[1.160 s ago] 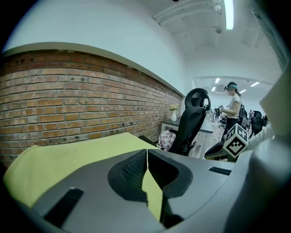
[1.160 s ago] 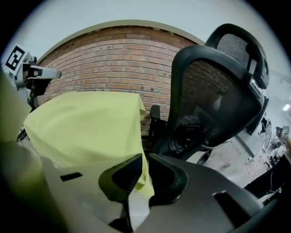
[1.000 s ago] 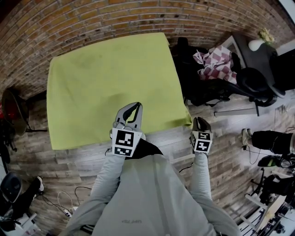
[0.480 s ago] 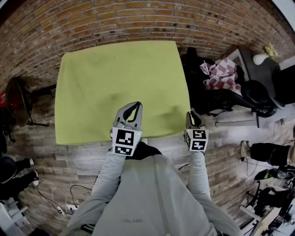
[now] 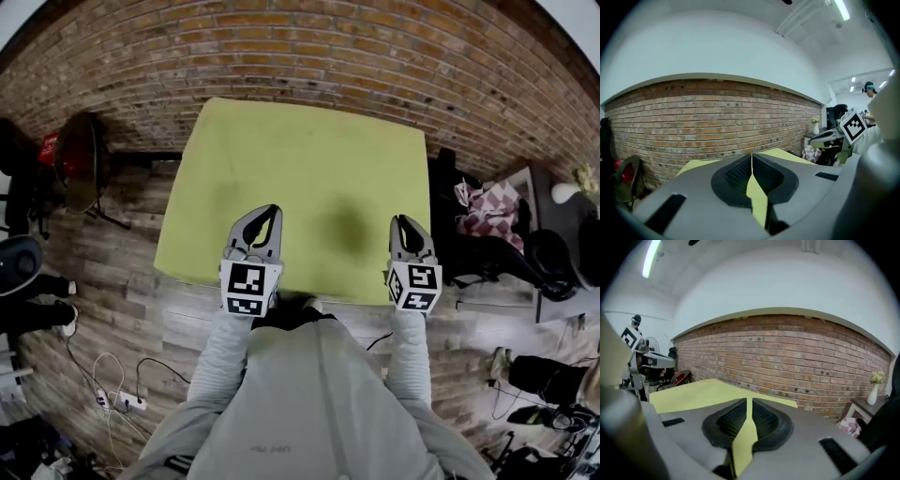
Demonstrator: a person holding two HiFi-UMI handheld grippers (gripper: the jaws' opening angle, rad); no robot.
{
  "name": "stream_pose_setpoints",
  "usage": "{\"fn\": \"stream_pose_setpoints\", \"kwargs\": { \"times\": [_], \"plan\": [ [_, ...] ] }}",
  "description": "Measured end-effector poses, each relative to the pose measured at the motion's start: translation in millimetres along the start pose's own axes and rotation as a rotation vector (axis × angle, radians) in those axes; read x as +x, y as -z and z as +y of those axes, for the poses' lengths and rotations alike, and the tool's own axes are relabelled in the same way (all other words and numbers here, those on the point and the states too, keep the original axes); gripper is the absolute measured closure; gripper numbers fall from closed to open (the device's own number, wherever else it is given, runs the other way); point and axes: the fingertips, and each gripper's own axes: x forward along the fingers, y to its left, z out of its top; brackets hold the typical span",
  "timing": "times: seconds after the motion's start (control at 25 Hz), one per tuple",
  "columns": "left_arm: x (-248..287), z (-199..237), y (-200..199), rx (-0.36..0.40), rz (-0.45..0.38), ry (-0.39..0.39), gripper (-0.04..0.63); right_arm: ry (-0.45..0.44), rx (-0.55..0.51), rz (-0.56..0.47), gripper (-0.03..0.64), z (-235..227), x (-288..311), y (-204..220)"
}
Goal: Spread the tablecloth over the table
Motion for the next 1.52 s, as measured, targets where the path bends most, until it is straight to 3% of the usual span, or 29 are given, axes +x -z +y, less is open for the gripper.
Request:
{"fn": "stream_pose_setpoints", "kwargs": {
  "times": [0.32,0.68,1.52],
  "plan": [
    [-35.8,73.4,-25.1,-0.024,-0.071,-0.118,0.566,-0.055,0.013,-0.218,0.589,40.0,-9.4,-85.3],
    [-47.5,84.5,-32.1,-0.031,-0.094,-0.073,0.566,-0.120,0.022,-0.309,0.594,73.8,-31.0,-114.8],
    [-28.6,67.6,-24.5,-0.034,-0.077,-0.003,0.566,-0.085,0.043,-0.267,0.595,59.5,-37.6,-99.2]
  ]
}}
